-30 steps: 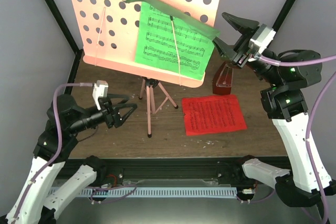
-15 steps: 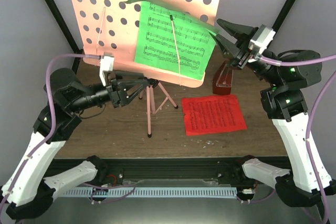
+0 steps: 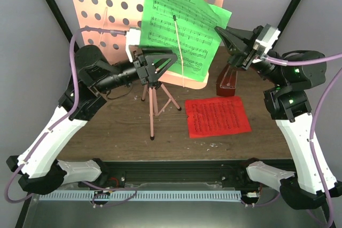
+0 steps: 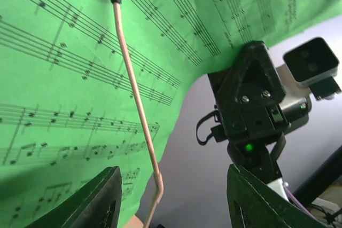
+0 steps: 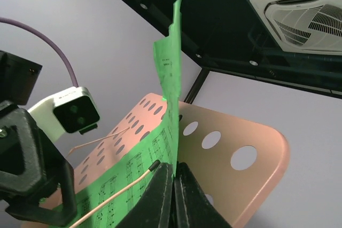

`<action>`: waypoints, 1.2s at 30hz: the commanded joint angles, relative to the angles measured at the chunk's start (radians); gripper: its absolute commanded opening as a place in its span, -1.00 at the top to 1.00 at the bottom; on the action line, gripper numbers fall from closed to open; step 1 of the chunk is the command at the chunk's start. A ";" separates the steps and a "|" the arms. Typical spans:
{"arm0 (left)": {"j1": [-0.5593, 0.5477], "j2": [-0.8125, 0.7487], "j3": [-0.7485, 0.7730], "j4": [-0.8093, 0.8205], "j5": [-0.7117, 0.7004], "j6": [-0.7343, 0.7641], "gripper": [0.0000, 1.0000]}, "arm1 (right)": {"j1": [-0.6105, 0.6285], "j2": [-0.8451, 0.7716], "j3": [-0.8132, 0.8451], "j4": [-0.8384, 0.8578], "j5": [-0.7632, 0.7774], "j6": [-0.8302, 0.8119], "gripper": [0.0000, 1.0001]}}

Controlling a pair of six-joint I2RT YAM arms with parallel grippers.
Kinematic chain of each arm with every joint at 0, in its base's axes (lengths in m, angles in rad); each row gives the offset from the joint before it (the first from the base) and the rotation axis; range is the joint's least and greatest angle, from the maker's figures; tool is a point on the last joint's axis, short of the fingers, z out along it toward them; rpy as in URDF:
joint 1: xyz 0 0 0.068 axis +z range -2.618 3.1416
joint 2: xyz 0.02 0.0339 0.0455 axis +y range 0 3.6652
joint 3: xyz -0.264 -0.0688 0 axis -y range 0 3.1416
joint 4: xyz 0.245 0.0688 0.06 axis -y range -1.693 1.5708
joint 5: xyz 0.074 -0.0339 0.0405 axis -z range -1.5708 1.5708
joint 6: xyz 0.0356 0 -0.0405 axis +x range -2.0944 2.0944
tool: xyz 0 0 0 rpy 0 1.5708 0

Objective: Pack up the instrument practice props

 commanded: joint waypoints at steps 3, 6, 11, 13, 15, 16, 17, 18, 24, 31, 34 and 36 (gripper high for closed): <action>-0.007 0.037 0.061 0.050 -0.057 -0.021 -0.08 | 0.008 -0.017 -0.010 0.068 -0.001 0.026 0.98; -0.007 0.057 0.078 0.038 -0.069 -0.013 -0.05 | 0.008 -0.017 -0.013 0.075 0.002 0.029 0.99; -0.009 0.087 0.092 0.058 -0.054 -0.031 0.05 | 0.008 -0.018 -0.026 0.078 0.009 0.033 0.99; -0.008 0.099 0.096 0.072 -0.041 -0.042 0.11 | 0.009 -0.022 -0.031 0.075 0.014 0.033 0.99; -0.009 0.110 0.105 0.075 -0.035 -0.045 0.15 | 0.008 -0.027 -0.034 0.075 0.015 0.031 0.99; -0.010 0.115 0.108 0.074 -0.035 -0.045 0.17 | 0.008 -0.028 -0.035 0.073 0.016 0.030 0.99; -0.009 0.120 0.109 0.073 -0.031 -0.046 0.19 | 0.008 -0.029 -0.035 0.072 0.016 0.029 0.99; -0.010 0.124 0.110 0.073 -0.030 -0.048 0.20 | 0.008 -0.029 -0.035 0.071 0.019 0.027 0.99; -0.012 0.125 0.099 0.083 -0.034 -0.041 0.46 | 0.008 -0.033 -0.040 0.067 0.025 0.027 0.99; -0.012 0.113 0.076 0.086 -0.044 -0.030 0.86 | 0.008 -0.044 -0.047 0.080 0.031 0.051 0.99; -0.012 0.099 0.061 0.097 -0.047 -0.022 0.98 | 0.008 -0.048 -0.047 0.084 0.035 0.064 0.99; -0.012 0.090 0.048 0.107 -0.048 -0.004 1.00 | 0.008 -0.049 -0.048 0.083 0.043 0.070 0.99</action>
